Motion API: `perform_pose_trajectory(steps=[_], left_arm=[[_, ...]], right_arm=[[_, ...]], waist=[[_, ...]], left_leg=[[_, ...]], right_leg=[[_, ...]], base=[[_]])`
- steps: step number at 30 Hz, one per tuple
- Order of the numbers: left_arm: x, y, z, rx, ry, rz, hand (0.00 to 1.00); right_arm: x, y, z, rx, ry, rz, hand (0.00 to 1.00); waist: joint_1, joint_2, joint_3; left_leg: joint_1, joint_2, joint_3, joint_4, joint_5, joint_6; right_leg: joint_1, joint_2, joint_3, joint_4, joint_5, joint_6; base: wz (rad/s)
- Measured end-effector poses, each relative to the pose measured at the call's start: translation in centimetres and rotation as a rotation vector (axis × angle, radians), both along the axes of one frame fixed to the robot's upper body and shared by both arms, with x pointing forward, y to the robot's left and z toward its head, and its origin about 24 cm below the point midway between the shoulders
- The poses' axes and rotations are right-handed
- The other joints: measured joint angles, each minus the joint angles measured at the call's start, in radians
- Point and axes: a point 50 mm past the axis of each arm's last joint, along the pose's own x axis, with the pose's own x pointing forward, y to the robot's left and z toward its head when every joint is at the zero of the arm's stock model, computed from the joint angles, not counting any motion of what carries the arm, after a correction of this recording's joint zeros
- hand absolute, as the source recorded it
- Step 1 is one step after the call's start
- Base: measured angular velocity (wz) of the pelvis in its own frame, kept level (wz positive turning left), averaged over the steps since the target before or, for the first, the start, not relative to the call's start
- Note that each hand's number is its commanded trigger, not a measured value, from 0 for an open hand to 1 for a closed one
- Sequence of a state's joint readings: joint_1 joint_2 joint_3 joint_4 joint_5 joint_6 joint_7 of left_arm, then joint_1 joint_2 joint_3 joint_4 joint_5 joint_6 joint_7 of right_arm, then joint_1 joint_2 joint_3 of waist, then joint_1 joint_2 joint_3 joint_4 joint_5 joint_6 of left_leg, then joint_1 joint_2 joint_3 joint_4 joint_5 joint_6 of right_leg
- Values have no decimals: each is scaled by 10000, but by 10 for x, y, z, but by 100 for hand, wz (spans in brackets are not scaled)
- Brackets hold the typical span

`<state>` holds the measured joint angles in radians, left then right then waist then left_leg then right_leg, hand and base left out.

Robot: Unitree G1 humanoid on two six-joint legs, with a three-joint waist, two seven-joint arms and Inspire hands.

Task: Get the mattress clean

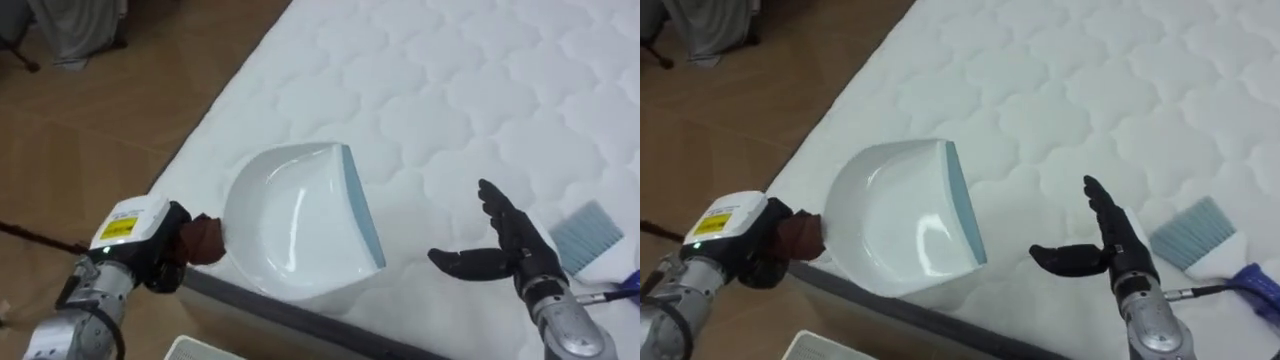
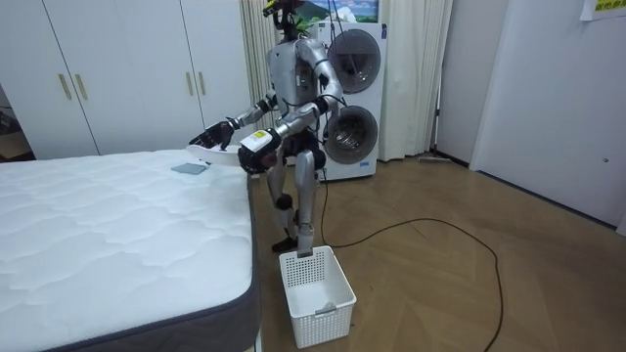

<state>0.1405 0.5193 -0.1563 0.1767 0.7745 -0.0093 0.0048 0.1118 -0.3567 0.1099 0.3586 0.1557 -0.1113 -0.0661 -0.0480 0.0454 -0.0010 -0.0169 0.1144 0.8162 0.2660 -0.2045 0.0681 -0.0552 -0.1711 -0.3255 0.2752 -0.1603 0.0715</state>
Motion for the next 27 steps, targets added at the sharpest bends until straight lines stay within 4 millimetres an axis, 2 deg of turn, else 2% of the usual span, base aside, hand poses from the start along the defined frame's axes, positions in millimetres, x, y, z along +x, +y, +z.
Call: perform_pose_trajectory(steps=[1,4,5,6,7,8,9,10,11,12,18,20,23,27], left_arm=[[-1,0,-1,3,34,16,100],[-4,1,-3,-239,157,160,100],[-7,2,-5,-418,232,273,100],[-12,3,-8,-495,380,421,100],[-15,4,-11,-551,485,545,100],[-22,4,-16,-742,662,810,99],[-26,1,-21,-977,772,1000,47],[-28,-1,-23,-1084,816,1043,18],[-31,-4,-26,-1247,899,1097,0],[-33,-6,-29,-1358,991,1173,0],[-32,-14,-32,-1904,850,1282,0],[-32,-15,-31,-1983,755,1248,0],[-31,-13,-29,-1977,493,1381,0],[-29,-13,-28,-2579,-4,1773,0]], right_arm=[[0,-1,0,8,11,-7,0],[-2,-3,0,19,9,13,0],[-2,-2,0,6,30,125,0],[-1,-1,1,-155,52,343,0],[-1,0,1,-224,70,466,0],[-1,1,1,-216,110,667,0],[-3,2,0,-200,191,814,0],[-4,3,0,-216,246,885,0],[-6,4,-1,-276,343,1102,0],[-7,5,-2,-350,466,1289,0],[-22,5,-13,-861,1047,1477,0],[-22,7,-14,-767,1043,1426,0],[-23,11,-15,-599,997,1307,0],[-25,14,-20,-488,1144,1237,0]], waist=[[15,1,0],[38,33,7],[131,64,19],[281,105,11],[317,140,-11],[367,213,-25],[441,256,-31],[546,269,-43],[647,282,-55],[773,298,-50],[740,292,-43],[758,273,-34],[717,158,45],[671,85,74]], left_leg=[[7,-1,-217,10,13,-20],[32,-60,-1268,20,81,-134],[30,-167,-2093,22,104,-176],[51,-340,-3279,15,119,-223],[69,-413,-3821,5,131,-247],[178,-519,-4565,-19,85,-338],[346,-636,-5233,-161,31,-443],[409,-725,-5465,-224,15,-468],[548,-769,-5786,-345,-16,-519],[707,-754,-5793,-466,-61,-585],[1226,-692,-5782,-859,-149,-717],[1375,-694,-5777,-970,-156,-728],[1471,-699,-5769,-1029,-201,-741],[1477,-721,-5720,-1039,-336,-695]], right_leg=[[11,26,19,-1,6,-37],[7,226,387,-17,0,-163],[-30,387,798,-49,40,-237],[-62,585,1292,-100,76,-282],[-47,721,1456,-163,108,-282],[-40,892,1831,-232,214,-396],[-89,1073,2351,-214,234,-433],[-169,1170,2628,-158,243,-454],[-298,1350,3101,-89,267,-493],[-368,1490,3423,-4,293,-539],[-352,1924,4364,49,312,-638],[-332,2004,4578,33,311,-637],[-384,2094,4822,19,302,-623],[-515,2138,4990,211,281,-585]], base=[[-37],[-45],[-90],[-105],[-118],[-115],[-117],[-122],[-120],[-108],[-55],[-34],[-26],[-16]])
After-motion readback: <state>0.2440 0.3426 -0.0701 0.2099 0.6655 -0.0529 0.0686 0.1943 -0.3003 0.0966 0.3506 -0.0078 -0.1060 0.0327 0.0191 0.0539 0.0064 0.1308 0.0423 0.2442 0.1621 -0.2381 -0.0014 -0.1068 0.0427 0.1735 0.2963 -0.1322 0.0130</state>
